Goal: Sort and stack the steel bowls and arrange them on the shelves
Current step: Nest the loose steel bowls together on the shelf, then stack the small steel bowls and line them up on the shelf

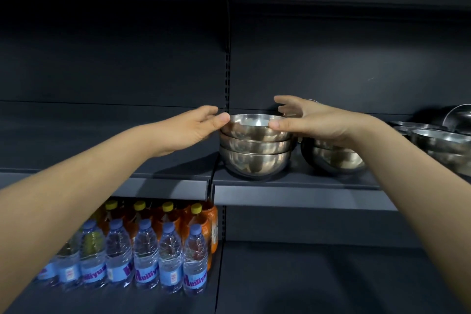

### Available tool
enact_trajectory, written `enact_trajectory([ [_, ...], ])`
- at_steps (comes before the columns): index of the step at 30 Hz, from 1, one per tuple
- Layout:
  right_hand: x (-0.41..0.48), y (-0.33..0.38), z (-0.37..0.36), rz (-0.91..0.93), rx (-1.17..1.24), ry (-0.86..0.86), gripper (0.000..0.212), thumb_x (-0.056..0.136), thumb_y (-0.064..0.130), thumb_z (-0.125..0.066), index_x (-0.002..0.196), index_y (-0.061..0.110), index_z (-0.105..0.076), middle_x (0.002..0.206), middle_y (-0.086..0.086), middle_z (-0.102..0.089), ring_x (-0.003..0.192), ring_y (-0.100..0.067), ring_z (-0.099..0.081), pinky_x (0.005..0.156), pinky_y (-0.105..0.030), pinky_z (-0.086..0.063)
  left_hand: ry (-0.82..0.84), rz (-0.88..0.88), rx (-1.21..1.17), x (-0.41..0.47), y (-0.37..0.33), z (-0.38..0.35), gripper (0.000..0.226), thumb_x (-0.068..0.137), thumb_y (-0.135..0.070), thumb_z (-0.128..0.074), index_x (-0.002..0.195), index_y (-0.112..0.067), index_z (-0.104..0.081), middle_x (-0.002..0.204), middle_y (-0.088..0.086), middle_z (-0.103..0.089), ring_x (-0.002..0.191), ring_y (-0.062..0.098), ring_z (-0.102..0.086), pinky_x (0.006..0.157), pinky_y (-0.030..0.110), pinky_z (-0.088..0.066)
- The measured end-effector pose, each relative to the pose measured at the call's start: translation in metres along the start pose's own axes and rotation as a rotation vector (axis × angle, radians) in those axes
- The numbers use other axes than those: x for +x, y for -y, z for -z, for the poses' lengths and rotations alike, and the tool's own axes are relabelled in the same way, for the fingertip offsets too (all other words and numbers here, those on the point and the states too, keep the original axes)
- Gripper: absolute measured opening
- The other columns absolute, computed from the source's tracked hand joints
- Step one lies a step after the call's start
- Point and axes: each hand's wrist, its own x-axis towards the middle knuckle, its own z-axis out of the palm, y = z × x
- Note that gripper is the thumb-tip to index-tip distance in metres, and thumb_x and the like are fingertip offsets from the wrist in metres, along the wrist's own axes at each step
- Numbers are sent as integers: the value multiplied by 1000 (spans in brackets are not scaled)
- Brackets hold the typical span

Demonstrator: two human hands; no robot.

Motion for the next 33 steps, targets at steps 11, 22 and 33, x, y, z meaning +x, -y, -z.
enact_trajectory([
  [11, -36, 34, 33, 1, -568, -243, 46, 86, 40, -62, 125, 15, -56, 124, -1, -59, 104, -15, -53, 86, -27, -41, -185, -68, 479, -22, -61, 33, 53, 89, -52, -51, 132, -22, -47, 132, -6, -51, 114, 14, -52, 99, 32, -42],
  [22, -99, 41, 50, -151, -695, -239, 50, 85, 38, -63, 126, 12, -53, 127, -4, -57, 114, -23, -54, 97, -35, -45, -137, -200, 776, -35, -130, 0, 42, 90, -44, -53, 119, -14, -56, 120, 2, -58, 108, 18, -53, 93, 33, -45],
  [33, -135, -20, 117, -159, -631, -253, 58, 82, 40, -65, 131, 14, -49, 131, -4, -54, 115, -21, -52, 96, -32, -44, -80, -192, 820, -21, -180, -79, 39, 92, -41, -52, 119, -13, -57, 115, 0, -57, 106, 17, -55, 96, 35, -46],
])
